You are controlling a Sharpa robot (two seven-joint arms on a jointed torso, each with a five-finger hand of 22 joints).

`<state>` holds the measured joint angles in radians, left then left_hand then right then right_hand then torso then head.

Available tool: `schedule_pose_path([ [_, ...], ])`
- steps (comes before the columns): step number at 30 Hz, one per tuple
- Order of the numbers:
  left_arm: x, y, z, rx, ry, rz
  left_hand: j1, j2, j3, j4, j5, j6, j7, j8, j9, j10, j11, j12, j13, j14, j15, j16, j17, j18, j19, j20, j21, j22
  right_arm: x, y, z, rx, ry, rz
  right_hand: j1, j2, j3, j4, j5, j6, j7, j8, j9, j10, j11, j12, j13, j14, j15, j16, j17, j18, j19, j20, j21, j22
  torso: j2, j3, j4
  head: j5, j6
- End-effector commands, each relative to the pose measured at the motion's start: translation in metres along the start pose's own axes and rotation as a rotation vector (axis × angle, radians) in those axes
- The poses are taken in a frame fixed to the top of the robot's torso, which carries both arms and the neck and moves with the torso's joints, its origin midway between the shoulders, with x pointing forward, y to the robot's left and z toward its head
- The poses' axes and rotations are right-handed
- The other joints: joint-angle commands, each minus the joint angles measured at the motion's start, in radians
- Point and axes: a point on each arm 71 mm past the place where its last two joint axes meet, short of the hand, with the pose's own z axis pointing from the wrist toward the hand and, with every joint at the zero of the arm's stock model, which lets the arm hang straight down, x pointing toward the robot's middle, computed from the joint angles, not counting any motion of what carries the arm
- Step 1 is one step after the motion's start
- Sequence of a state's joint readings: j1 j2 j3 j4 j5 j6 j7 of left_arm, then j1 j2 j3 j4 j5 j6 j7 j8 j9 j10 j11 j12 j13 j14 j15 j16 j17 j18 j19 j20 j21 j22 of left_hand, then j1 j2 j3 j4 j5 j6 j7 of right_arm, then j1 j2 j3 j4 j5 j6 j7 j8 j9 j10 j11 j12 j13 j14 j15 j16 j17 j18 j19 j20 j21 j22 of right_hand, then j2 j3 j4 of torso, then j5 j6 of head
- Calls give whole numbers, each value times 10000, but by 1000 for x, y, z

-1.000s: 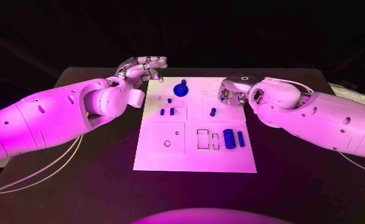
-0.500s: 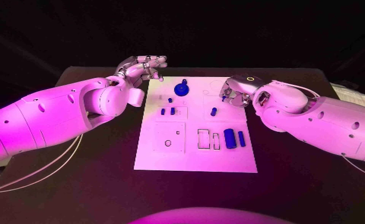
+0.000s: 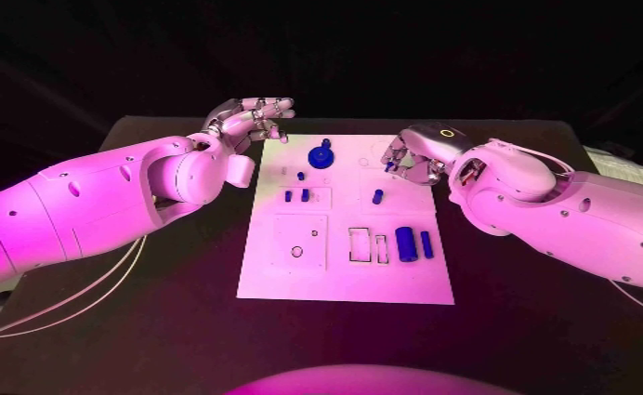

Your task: Assemble the parts on the task board

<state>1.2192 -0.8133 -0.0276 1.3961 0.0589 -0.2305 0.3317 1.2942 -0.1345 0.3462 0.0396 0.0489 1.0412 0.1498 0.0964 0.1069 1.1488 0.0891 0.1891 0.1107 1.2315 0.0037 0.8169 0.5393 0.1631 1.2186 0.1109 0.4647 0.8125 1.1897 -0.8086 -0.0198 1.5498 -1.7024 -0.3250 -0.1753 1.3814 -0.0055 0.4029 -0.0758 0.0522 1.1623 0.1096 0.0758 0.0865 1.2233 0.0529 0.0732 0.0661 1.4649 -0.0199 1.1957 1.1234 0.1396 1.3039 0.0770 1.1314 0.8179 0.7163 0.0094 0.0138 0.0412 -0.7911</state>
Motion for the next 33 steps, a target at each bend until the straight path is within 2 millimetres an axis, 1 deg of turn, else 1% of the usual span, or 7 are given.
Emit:
schedule_pose_path([
  [1,2,-1,0,110,86,-78,-72,-6,-45,-3,10,16,52,-33,-9,-91,6,69,-5,-8,60,-45,-9,188,90,-5,-60,-7,-5,16,0,-513,-553,375,-80,-30,73,12,-43,32,51,-32,14,56,4,-57,4,413,-66,50,14,-85,69,3,45,21,9,-5,13,30,-9],
  [12,6,1,1,61,202,-119,-82,9,-118,17,10,14,69,-30,-15,-120,20,82,-2,-12,73,-47,-32,187,111,5,-101,-48,4,77,5,-1982,-59,944,-111,-78,86,8,-43,23,90,-42,15,63,40,-62,3,417,-51,83,47,-91,80,8,67,49,-14,-45,20,220,-53],
  [13,7,1,1,59,216,-124,-86,10,-132,21,10,13,71,-30,-16,-124,22,85,-1,-13,75,-48,-36,187,115,7,-109,-55,8,81,6,-2060,92,952,-111,-79,87,7,-42,22,91,-43,15,62,41,-62,3,417,-50,83,46,-91,80,8,66,47,-9,-37,16,246,-60],
  [19,10,1,1,38,313,-156,-86,10,-132,21,10,13,71,-30,-16,-124,22,85,-1,-13,75,-48,-36,187,115,7,-109,-55,27,95,7,-2336,744,1056,-109,-84,96,2,-42,14,97,-48,13,58,45,-66,2,418,-46,91,54,-91,79,10,67,48,-3,-37,33,315,-100],
  [23,12,2,2,9,355,-169,-85,11,-134,22,10,13,71,-29,-17,-125,22,86,-1,-13,75,-48,-36,187,115,7,-110,-56,41,103,7,-2447,1157,1096,-117,-86,105,4,-42,4,107,-55,12,50,54,-71,0,417,-41,96,57,-91,78,12,68,47,-6,-23,4,383,-123],
  [31,14,2,2,-24,380,-175,-86,22,-159,29,10,15,74,-26,-18,-130,23,94,2,-15,78,-48,-45,187,123,11,-126,-71,62,112,7,-2494,1719,1160,-148,-100,114,15,-43,-14,125,-65,9,31,71,-81,-4,417,-31,107,65,-90,72,19,64,37,8,-2,3,460,-168],
  [33,14,2,2,-31,378,-174,-91,25,-177,35,10,16,76,-24,-19,-131,25,100,4,-14,80,-48,-50,187,127,12,-134,-80,65,113,8,-2503,1779,1156,-148,-100,114,15,-43,-14,125,-65,9,31,71,-81,-4,417,-31,107,65,-90,72,19,64,37,8,-10,6,462,-172],
])
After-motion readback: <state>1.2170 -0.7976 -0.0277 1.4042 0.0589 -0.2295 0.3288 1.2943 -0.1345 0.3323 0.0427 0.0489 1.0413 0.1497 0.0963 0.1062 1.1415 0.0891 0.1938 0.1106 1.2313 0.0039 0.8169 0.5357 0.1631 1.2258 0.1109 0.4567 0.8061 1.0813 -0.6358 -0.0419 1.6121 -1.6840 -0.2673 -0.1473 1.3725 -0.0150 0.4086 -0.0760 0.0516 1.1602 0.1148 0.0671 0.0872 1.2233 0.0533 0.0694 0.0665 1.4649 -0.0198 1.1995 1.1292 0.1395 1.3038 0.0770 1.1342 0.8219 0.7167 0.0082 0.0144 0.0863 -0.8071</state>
